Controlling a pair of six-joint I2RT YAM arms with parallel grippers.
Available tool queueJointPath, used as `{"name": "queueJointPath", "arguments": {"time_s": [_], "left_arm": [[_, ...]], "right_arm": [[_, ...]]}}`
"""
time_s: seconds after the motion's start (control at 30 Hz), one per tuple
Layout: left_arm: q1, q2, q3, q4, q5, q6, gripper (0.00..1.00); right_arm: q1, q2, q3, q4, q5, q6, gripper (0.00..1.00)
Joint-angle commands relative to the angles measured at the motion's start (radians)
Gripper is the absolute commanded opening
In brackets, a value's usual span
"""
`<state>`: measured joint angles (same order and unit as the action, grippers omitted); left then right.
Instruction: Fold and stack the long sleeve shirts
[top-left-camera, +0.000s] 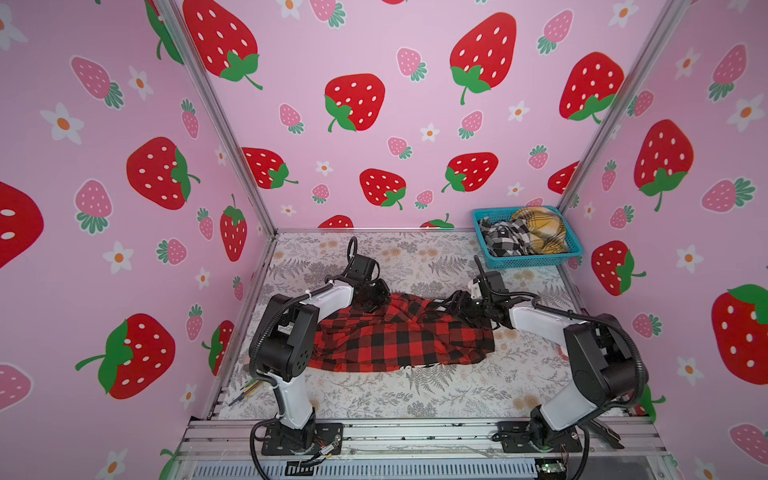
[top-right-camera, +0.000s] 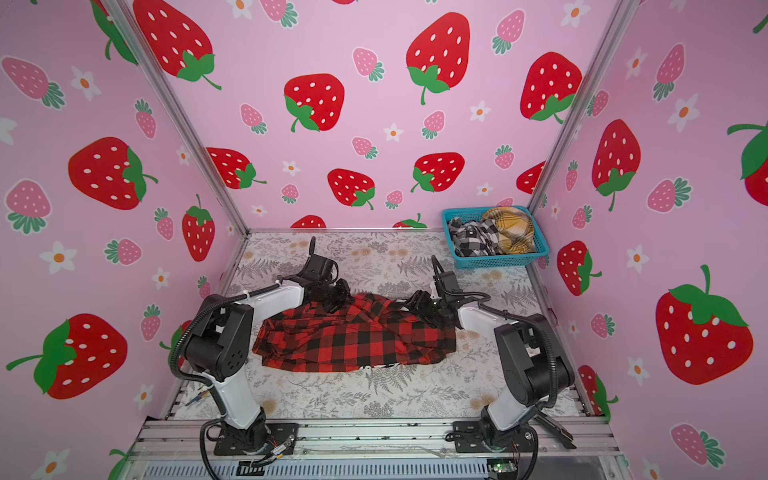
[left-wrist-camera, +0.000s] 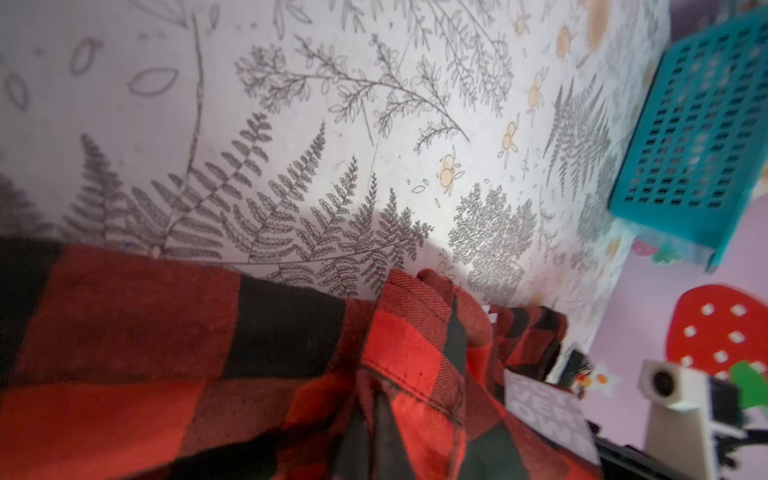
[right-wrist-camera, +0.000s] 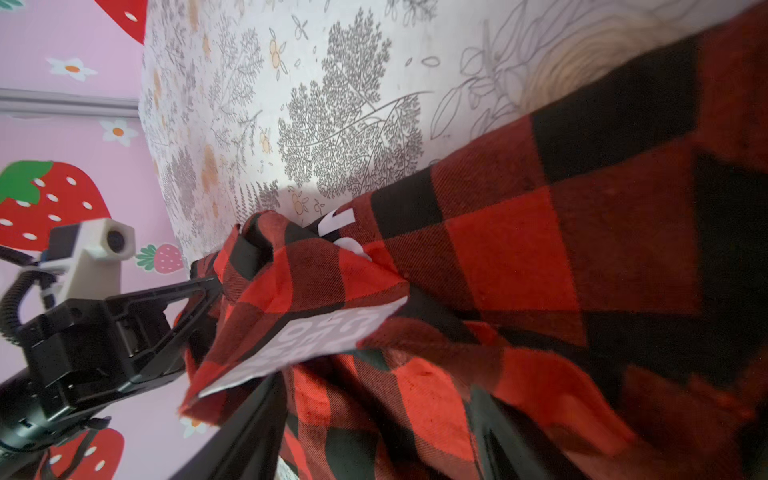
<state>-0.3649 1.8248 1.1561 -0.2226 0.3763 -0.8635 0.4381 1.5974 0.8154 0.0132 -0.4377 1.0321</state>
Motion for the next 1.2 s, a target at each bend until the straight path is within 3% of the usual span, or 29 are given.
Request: {"name": "queueJointPath", "arguments": {"time_s": [0.0,0.1,0.17,0.3,0.4,0.43,0.47,0.57,0.67,0.9,1.03,1.07,1.13,1.17], "left_arm": [[-0.002,-0.088,0.059,-0.070,-0.031,0.058,0.00],[-0.004,-0.180,0.100,-0.221,-0.157,0.198,0.00],[-0.016,-0.275,0.096,-0.316,-0.307,0.318,0.00],[-0.028,-0.441,0.005,-0.406,-0.534,0.468,0.00],[-0.024,-0.523,-0.106,-0.422,-0.641,0.482,0.00],[-0.021,-0.533,-0.138,-0.426,-0.658,0.472,0.00],[-0.014,-0.532,-0.166,-0.428,-0.659,0.449,0.00],[0.021,-0.483,-0.223,-0.407,-0.560,0.376,0.00],[0.036,-0.435,-0.245,-0.388,-0.459,0.323,0.00],[0.049,-0.463,-0.285,-0.417,-0.345,0.224,0.02],[0.051,-0.474,-0.276,-0.486,-0.292,0.198,0.00],[0.046,-0.491,-0.276,-0.498,-0.283,0.192,0.00],[0.022,-0.540,-0.263,-0.562,-0.317,0.176,0.00],[0.010,-0.560,-0.252,-0.604,-0.351,0.166,0.00]], "right_arm": [[-0.028,-0.031,-0.028,0.091,-0.022,0.087,0.75],[-0.044,-0.015,-0.069,0.184,-0.056,0.178,0.77],[-0.051,-0.006,-0.101,0.244,-0.072,0.234,0.80],[-0.060,0.005,-0.140,0.267,-0.060,0.280,0.77],[-0.071,0.016,-0.157,0.252,-0.054,0.274,0.60],[-0.074,0.019,-0.163,0.247,-0.054,0.268,0.49],[-0.075,0.022,-0.171,0.247,-0.055,0.264,0.37],[-0.076,0.037,-0.181,0.233,-0.061,0.237,0.16],[-0.076,0.041,-0.182,0.201,-0.062,0.196,0.09],[-0.084,0.042,-0.164,0.119,-0.023,0.094,0.17],[-0.084,0.052,-0.136,0.044,0.007,0.012,0.45],[-0.084,0.051,-0.134,0.033,0.010,-0.001,0.48],[-0.084,0.047,-0.133,0.018,0.014,-0.032,0.43],[-0.084,0.047,-0.131,0.011,0.016,-0.041,0.34]]}}
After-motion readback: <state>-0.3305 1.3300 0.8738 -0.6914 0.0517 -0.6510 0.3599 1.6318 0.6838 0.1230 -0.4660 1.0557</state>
